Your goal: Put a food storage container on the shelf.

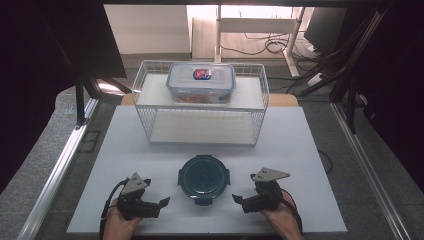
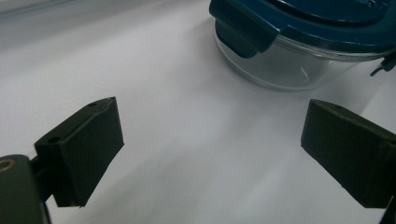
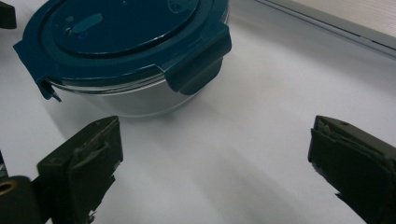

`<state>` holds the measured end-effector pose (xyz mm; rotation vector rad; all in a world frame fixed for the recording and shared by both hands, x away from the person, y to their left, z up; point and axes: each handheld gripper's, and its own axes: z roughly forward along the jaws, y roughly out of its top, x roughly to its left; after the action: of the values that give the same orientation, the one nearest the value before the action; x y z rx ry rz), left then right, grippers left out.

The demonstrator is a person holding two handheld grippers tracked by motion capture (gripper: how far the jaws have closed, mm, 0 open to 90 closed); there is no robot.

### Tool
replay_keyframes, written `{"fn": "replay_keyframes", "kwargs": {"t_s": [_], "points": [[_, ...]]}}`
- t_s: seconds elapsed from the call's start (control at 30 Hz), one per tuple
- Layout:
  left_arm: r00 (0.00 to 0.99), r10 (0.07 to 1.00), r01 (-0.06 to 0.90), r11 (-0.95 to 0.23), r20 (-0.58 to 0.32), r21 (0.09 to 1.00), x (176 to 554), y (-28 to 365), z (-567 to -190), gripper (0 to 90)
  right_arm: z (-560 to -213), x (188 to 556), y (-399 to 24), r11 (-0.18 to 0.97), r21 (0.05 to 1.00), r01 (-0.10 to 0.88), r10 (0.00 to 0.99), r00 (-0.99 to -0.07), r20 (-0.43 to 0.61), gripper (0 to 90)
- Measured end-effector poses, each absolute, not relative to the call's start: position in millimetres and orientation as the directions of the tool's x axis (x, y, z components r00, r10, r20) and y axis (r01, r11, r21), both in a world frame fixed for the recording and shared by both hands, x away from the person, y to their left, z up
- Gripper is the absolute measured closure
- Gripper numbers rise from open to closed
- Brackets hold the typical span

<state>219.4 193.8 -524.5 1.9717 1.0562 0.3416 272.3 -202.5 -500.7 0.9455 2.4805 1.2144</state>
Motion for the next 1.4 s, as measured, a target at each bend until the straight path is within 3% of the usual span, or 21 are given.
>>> {"fn": "replay_keyframes", "kwargs": {"t_s": [0.27,0.63,1.0,1.27,1.4], "points": [[0.631,0.763,0.533,-0.295,-0.14,0.793,225,188,-524,5.8,-499,274,-204,0.414,0.781,0.468,0.65,-0.753,0.107,0.0],[0.64,0.74,0.558,-0.263,-0.206,0.787,238,181,-515,5.6,-495,281,-194,0.418,0.764,0.492,0.638,-0.757,0.139,0.1],[0.676,0.693,0.578,-0.29,-0.249,0.763,254,165,-507,4.1,-485,293,-181,0.376,0.728,0.573,0.598,-0.75,0.281,0.2],[0.687,0.674,0.589,-0.297,-0.272,0.752,275,155,-500,7.9,-484,309,-173,0.391,0.696,0.602,0.584,-0.747,0.318,8.2],[0.682,0.647,0.627,-0.277,-0.34,0.728,287,151,-507,7.8,-487,319,-165,0.383,0.681,0.624,0.588,-0.734,0.341,14.1]]}}
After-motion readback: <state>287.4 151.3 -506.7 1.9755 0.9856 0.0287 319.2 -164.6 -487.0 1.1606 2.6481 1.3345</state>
